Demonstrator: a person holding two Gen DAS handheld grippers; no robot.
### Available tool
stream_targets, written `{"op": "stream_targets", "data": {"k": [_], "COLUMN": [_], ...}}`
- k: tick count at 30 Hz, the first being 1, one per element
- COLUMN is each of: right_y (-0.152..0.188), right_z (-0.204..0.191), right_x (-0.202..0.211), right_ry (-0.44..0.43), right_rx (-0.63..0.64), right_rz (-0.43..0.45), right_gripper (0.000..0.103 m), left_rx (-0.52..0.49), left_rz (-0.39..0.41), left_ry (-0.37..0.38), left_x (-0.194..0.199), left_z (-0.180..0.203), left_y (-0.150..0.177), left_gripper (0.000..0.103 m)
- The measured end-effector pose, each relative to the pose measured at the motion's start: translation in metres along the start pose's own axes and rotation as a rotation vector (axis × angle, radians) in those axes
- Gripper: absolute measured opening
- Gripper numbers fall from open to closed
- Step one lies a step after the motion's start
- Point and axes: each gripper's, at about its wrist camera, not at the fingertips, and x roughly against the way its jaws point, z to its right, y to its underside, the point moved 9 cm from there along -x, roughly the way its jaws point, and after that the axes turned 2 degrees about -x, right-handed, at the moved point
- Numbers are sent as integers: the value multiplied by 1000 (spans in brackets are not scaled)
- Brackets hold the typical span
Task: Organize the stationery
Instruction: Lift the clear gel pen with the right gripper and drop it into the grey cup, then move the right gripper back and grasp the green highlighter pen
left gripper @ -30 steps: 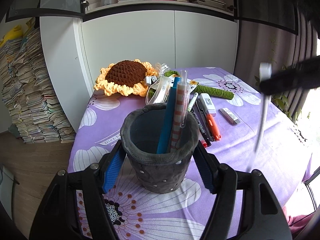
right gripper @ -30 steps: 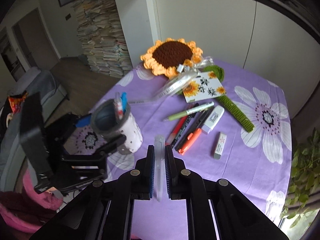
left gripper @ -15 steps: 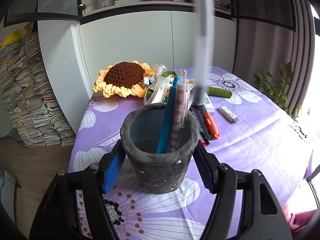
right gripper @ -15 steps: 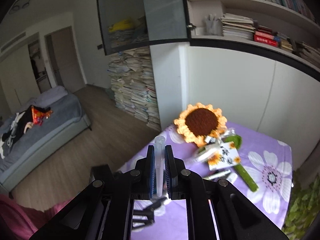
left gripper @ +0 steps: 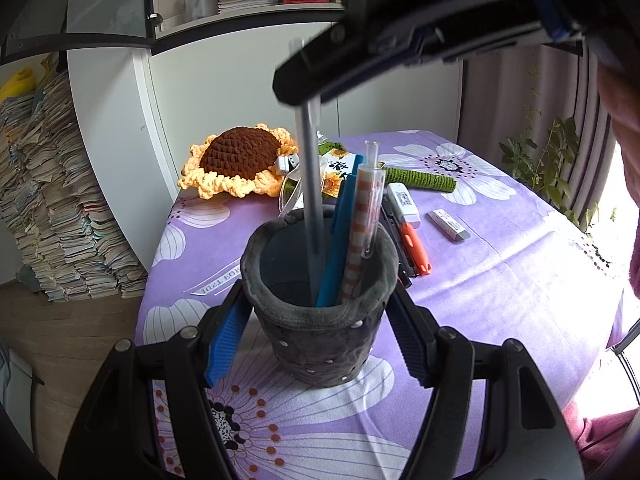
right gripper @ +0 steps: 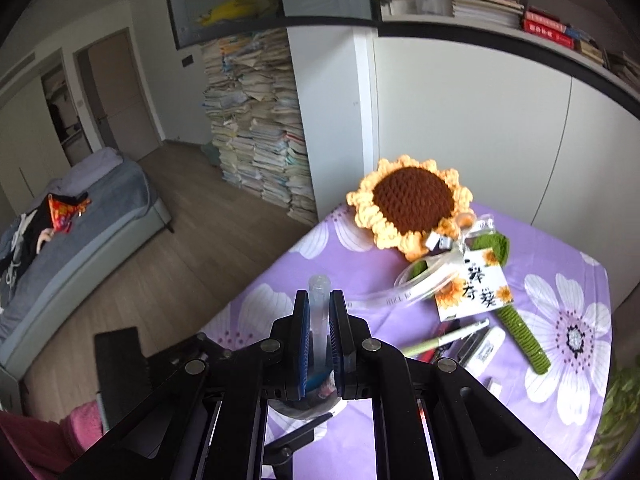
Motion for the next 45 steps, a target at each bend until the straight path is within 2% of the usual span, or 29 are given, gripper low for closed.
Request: {"op": "stream_targets", "data": {"k": [6, 12, 16, 18, 22, 24, 26, 28, 32, 34, 45], "right_y": [15, 30, 32, 31, 29, 35, 46, 66, 96, 106, 105], "right_z": [3, 13, 19, 24, 48, 64, 78, 88, 95, 94, 110], "right_x": [-15, -26, -17, -8, 19, 23, 14, -5, -42, -56, -91], "right_ry": [-21, -54, -88, -94, -1, 50, 115, 159, 142, 129, 236], "right_rx": [-15, -86, -142, -167, -186, -209, -225, -243, -311, -336, -332], "right_rz": [-60, -130, -149, -129, -54, -52, -98, -180, -300, -327, -355], "right_gripper": [11, 11, 11, 11, 11, 11, 11, 11, 11, 11, 13], "left_rx": [-3, -1, -6, 0, 14, 19, 15, 10, 5, 6, 11], "left_rz": [-2, -4, -3, -5, -8, -6, -4, -5, -7, -8, -13], "left_ry": [-1, 2, -2, -1, 5, 3, 0, -4, -5, -3, -2], "left_x": [-1, -1, -1, -1, -2, -2, -2, -2, -1, -1, -1], "left_z": [1, 0, 1, 0, -2, -2, -1, 0, 0, 0, -3], "left_y": [-1, -1, -2, -1, -1, 0, -1, -1, -1, 0, 0], "left_gripper": [67, 67, 67, 67, 67, 67, 67, 67, 67, 67, 68]}}
